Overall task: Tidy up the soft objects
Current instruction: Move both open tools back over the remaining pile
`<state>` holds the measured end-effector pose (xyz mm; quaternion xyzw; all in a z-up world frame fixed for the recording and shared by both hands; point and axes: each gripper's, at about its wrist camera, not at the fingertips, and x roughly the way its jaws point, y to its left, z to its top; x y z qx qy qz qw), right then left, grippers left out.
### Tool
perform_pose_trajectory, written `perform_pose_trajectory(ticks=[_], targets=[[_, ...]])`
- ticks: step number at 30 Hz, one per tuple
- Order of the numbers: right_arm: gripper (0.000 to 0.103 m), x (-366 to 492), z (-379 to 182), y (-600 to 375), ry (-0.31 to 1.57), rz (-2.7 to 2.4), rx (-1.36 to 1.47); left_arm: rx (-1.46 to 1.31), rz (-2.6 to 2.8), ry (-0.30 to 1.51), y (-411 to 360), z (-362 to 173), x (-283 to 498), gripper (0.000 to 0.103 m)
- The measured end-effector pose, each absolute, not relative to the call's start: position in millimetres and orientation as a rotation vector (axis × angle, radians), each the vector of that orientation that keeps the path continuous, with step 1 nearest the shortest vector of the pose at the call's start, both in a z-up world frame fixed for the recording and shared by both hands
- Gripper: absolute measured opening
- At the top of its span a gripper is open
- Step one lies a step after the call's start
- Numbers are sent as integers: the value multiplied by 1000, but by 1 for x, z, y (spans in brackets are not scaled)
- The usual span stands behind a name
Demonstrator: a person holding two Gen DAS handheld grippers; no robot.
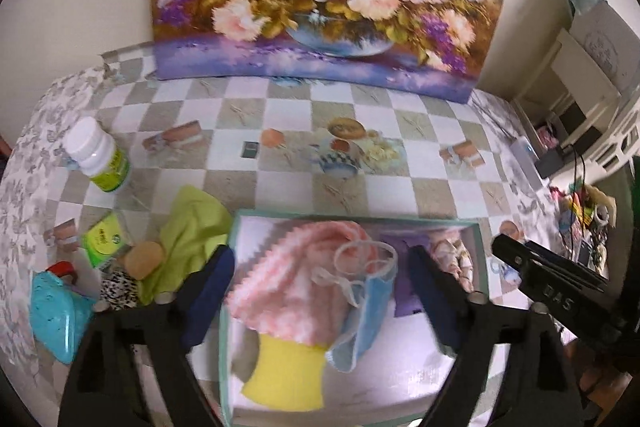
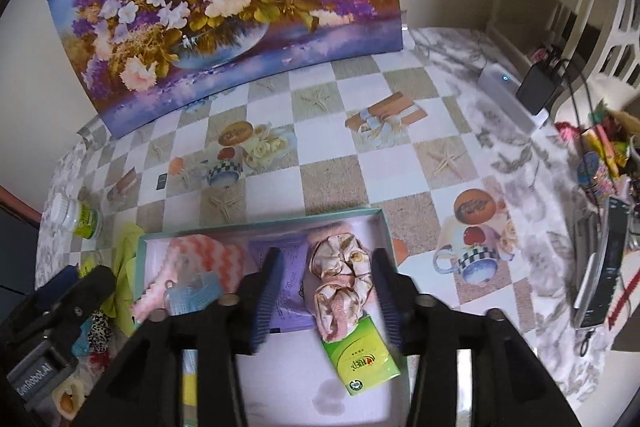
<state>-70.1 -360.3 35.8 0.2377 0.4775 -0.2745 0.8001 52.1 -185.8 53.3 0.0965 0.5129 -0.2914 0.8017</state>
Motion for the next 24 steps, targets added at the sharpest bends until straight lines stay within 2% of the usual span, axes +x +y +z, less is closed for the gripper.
perform_pose_trajectory(ticks=[3,4,7,9,24], targets=[[64,-69,34,-359,1034,-600,504,212,-590,1100,-181,49,57,92],[66,-69,33,-360,1040,-607,506,215,-575,1106,-179,46,59,96],[83,-71,29,-362,1043,-625,507,219,-538,1118,-173,41,64,98],[101,-71,26,-363,1055,-632,504,220,-517,1120,-169,39,67,98],[103,-68,13,-361,1117,-643,512,171,-431,1163,-139,28,93,98]])
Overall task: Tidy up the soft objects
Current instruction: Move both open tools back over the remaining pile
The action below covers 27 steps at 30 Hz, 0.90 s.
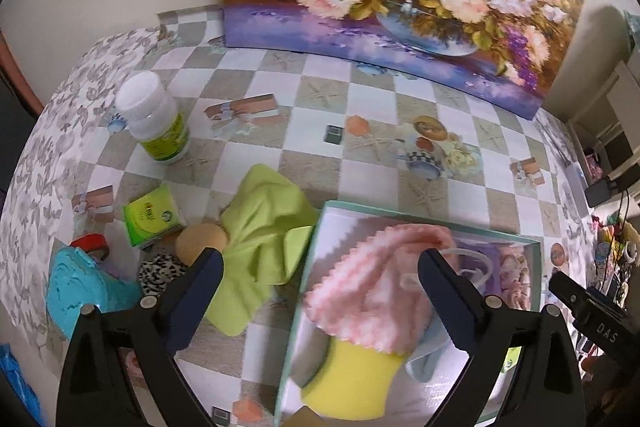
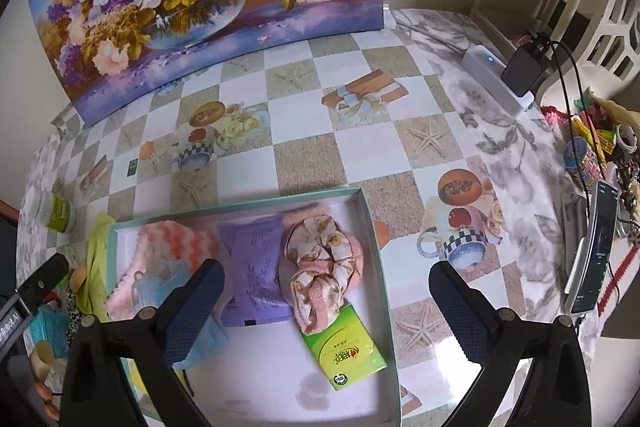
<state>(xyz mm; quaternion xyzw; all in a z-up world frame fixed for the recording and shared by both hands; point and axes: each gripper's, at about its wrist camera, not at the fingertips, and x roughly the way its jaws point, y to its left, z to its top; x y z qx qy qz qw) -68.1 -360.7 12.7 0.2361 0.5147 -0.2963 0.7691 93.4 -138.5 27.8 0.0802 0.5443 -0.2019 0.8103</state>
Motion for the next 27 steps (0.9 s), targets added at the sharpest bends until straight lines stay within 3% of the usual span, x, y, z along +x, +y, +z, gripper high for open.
perform_pose_trajectory(ticks=[27], targets=[[103,16,20,-240,1150,-419,403,158,-201,1103,-15,47,152,98]])
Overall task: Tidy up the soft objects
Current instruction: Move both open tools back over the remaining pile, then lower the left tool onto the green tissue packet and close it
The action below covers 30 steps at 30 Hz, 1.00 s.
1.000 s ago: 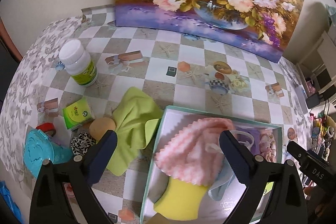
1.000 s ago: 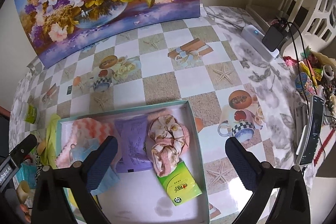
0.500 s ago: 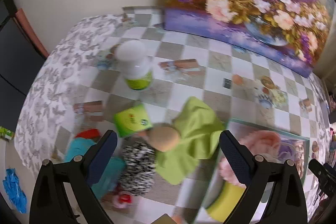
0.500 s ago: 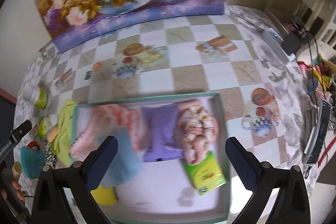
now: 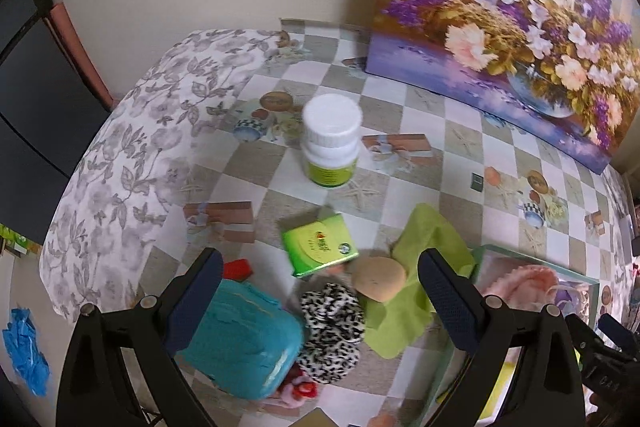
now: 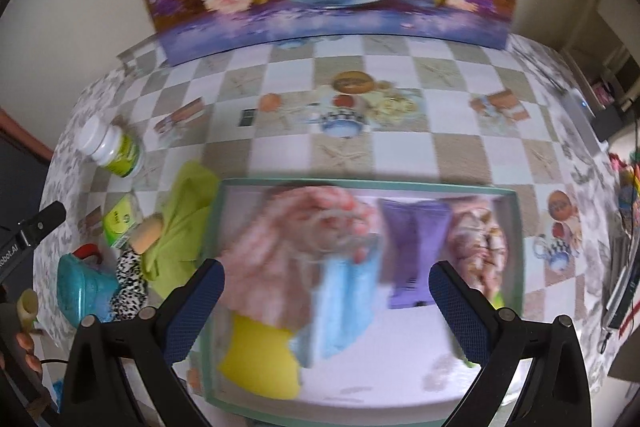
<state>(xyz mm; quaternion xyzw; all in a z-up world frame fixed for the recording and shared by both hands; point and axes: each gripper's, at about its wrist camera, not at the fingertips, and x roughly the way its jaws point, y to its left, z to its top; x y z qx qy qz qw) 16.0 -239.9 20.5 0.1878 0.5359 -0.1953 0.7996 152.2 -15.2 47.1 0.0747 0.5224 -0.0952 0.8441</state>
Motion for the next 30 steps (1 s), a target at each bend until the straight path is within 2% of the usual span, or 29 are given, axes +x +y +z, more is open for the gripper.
perform_pose_trajectory(ticks=[15,30], targets=[[103,76,7,-166,1164,-251,284,63,-129,1166,47,25,184,98],[103,109,-26,-170,1198,-261,298,72,-192,1247,19,-11,203,98]])
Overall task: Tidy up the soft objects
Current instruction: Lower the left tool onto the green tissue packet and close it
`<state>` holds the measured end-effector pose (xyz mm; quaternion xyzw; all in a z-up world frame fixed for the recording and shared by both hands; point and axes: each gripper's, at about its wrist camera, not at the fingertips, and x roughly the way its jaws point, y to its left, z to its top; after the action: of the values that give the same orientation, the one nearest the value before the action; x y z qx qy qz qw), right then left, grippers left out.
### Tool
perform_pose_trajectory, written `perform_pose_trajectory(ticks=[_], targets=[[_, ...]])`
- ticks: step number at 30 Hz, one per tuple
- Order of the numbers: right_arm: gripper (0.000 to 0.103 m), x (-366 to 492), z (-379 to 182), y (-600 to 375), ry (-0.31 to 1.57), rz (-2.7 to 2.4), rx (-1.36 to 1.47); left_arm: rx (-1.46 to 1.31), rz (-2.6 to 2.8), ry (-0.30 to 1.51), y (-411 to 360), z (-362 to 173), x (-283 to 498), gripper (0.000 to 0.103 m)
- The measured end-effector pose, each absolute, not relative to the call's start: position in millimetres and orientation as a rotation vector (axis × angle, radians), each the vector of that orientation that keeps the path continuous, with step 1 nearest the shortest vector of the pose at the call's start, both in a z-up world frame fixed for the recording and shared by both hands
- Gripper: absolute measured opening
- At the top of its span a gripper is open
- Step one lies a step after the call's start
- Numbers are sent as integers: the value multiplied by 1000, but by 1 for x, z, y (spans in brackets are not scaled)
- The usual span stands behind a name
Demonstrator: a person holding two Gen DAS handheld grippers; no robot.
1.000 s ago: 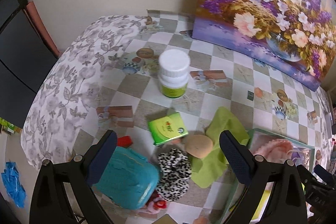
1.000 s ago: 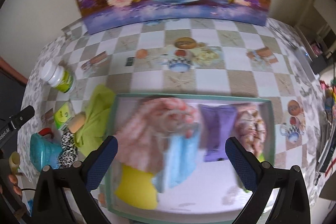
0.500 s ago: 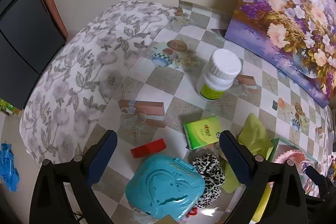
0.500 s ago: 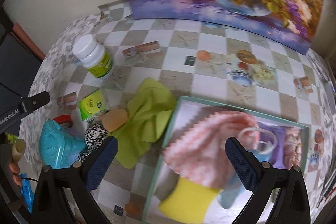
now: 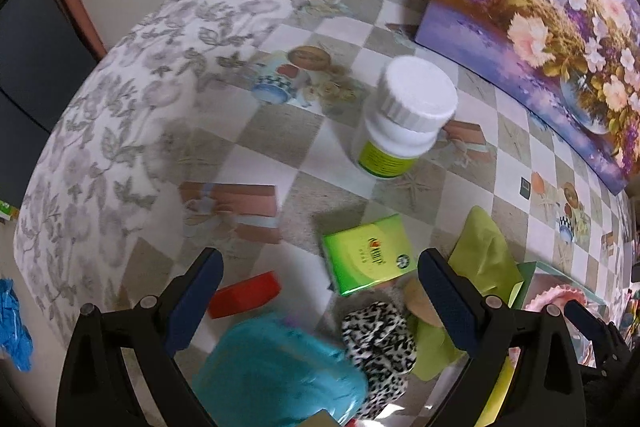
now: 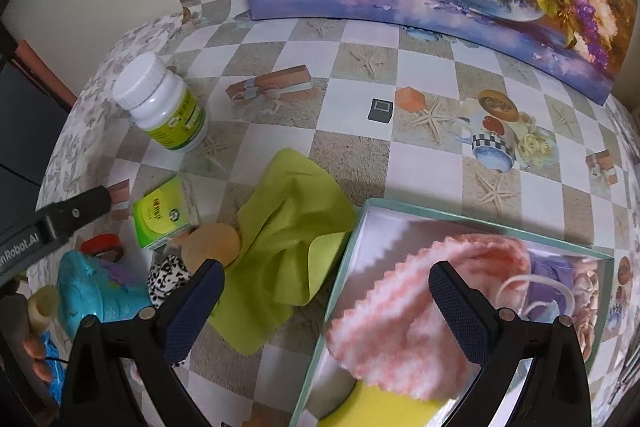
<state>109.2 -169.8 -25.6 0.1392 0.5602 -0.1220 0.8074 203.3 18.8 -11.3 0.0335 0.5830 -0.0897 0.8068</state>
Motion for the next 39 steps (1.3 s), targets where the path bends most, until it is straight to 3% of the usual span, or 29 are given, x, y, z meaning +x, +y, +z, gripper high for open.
perform_pose_trajectory(ticks=[15,23,31,39], targets=[[103,127,-45,-186,1223,-298,247,163,-185,1285,-22,-48,217,98],[103,125,-45,-194,1226,-304,267,285,-172,1242,-37,-47,213,98],[103,125,-41,-188,1219,-287,254,189,-231,1243,-38,-36,212,98],[103,123,-41,-191,1217,-295,263,183,-215,1324,-44,-63,217,86]])
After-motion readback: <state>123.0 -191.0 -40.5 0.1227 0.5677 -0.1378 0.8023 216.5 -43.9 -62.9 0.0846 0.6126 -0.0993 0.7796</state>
